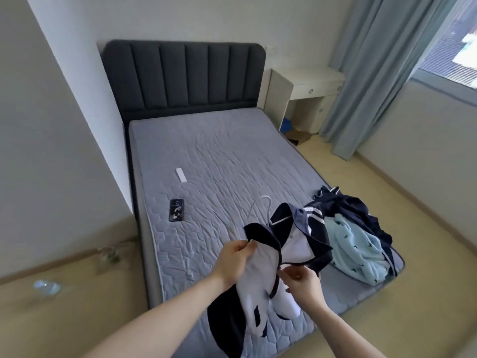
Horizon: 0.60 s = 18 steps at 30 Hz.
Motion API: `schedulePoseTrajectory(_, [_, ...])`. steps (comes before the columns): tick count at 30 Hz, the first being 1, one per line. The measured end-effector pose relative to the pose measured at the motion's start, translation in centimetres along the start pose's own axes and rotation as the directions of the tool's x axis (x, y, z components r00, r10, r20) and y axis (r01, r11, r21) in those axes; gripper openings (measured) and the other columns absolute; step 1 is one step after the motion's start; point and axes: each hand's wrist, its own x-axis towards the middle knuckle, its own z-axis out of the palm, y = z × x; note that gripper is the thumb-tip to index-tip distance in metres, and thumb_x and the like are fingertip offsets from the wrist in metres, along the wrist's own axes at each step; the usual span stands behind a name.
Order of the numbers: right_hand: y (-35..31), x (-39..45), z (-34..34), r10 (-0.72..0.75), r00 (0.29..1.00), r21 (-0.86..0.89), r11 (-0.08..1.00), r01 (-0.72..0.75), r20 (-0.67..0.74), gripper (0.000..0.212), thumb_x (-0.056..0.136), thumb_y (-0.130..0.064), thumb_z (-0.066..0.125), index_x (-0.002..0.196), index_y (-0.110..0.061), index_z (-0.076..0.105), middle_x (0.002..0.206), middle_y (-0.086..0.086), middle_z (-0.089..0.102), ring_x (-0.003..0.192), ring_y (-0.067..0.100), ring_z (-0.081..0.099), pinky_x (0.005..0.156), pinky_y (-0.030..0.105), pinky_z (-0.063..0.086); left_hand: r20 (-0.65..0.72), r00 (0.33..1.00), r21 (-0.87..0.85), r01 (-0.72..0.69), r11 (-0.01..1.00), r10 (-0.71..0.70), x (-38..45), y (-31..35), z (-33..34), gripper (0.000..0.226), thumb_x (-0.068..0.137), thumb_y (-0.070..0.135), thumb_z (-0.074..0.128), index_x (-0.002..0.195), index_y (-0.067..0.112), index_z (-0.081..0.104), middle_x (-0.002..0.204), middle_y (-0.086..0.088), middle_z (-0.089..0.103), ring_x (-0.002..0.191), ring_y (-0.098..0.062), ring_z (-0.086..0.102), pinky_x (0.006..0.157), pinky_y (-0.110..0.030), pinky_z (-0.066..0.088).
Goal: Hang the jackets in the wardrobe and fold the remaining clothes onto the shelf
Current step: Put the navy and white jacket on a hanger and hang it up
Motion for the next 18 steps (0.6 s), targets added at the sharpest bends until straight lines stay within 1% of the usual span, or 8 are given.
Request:
schedulePoseTrajectory(3, [1.4,3.7,1.3,0.009,1.0,-0.012,1.0,-0.009,0.018,0.017,0.084,-0.031,0.082,0.077,-0.017,0.074,0.067,-0.009,0.072,0.056,0.011,0.069,0.067,0.039,0.063,-0.048,0.996,-0.057,0.066,0.996,-0.069,2.8,-3.1,-0.1,0.052,0.086,0.042,0.064,0.065,-0.001,0.045,0.067,-0.008,0.041,0.065,-0.019,0.04,0.055,-0.026,0.032])
schedulePoseTrajectory(7, [3.6,8.3,5.5,0.015,0.998,-0.052,0.999,-0.012,0.057,0.008,0.086,-0.034,0.077,0.078,-0.032,0.076,0.072,-0.015,0.073,0.066,0.006,0.069,0.066,0.035,0.061,-0.126,0.979,-0.108,0.15,0.983,-0.163,6.7,-7.9,-2.1,0.06,0.085,0.042,0.062,0.069,-0.013,0.043,0.075,-0.012,0.045,0.071,-0.025,0.04,0.067,-0.038,0.029])
schedulePoseTrajectory(9, [4.8,10.7,8.7,-0.002,0.995,-0.102,0.995,0.012,0.095,0.015,0.086,-0.034,0.068,0.073,-0.033,0.074,0.065,-0.013,0.068,0.061,0.008,0.062,0.062,0.027,0.053,-0.199,0.96,-0.098,0.179,0.979,-0.195,8.9,-10.8,-4.0,0.056,0.084,0.042,0.061,0.067,-0.008,0.042,0.071,-0.011,0.042,0.069,-0.024,0.038,0.067,-0.037,0.027])
schedulePoseTrajectory(11, [6.5,13.1,12.7,-0.043,0.993,-0.153,0.986,0.06,0.112,0.023,0.087,-0.03,0.06,0.066,-0.021,0.063,0.06,0.001,0.052,0.059,0.021,0.04,0.055,0.029,0.036,-0.272,0.938,-0.091,0.197,0.976,-0.215,11.1,-13.9,-6.4,0.045,0.083,0.041,0.061,0.062,0.005,0.046,0.065,-0.009,0.04,0.064,-0.02,0.039,0.061,-0.03,0.03])
schedulePoseTrajectory(12, [7.2,14.2,14.9,-0.054,0.992,-0.165,0.984,0.073,0.113,0.025,0.089,-0.027,0.059,0.066,-0.018,0.061,0.063,0.006,0.051,0.061,0.024,0.038,0.056,0.031,0.033,-0.303,0.927,-0.097,0.203,0.974,-0.223,12.1,-15.7,-7.8,0.041,0.084,0.04,0.062,0.058,0.013,0.045,0.062,-0.007,0.038,0.061,-0.018,0.039,0.058,-0.028,0.031])
schedulePoseTrajectory(15, [9.2,17.0,22.0,-0.069,0.989,-0.189,0.978,0.092,0.128,0.02,0.098,-0.025,0.061,0.084,-0.022,0.075,0.078,-0.004,0.066,0.075,0.014,0.061,0.068,0.027,0.048,-0.409,0.876,-0.122,0.226,0.966,-0.257,15.2,-22.1,-12.7,0.049,0.095,0.027,0.063,0.056,0.02,0.035,0.061,-0.005,0.028,0.062,-0.019,0.032,0.062,-0.032,0.026])
schedulePoseTrajectory(16, [9.9,17.7,24.3,-0.077,0.987,-0.18,0.978,0.102,0.14,0.02,0.099,-0.024,0.062,0.088,-0.028,0.078,0.082,-0.006,0.067,0.078,0.011,0.063,0.073,0.028,0.052,-0.442,0.856,-0.123,0.24,0.963,-0.27,16.1,-24.4,-14.3,0.051,0.097,0.022,0.062,0.056,0.02,0.032,0.061,-0.004,0.026,0.062,-0.019,0.03,0.062,-0.033,0.024])
schedulePoseTrajectory(18, [11.3,19.0,29.0,-0.089,0.983,-0.161,0.98,0.116,0.163,0.019,0.1,-0.022,0.062,0.098,-0.028,0.08,0.084,-0.01,0.065,0.082,0.008,0.063,0.077,0.026,0.052,-0.504,0.811,-0.136,0.266,0.954,-0.298,17.7,-28.8,-17.7,0.053,0.098,0.019,0.061,0.057,0.021,0.028,0.06,0.0,0.023,0.06,-0.016,0.027,0.059,-0.032,0.021])
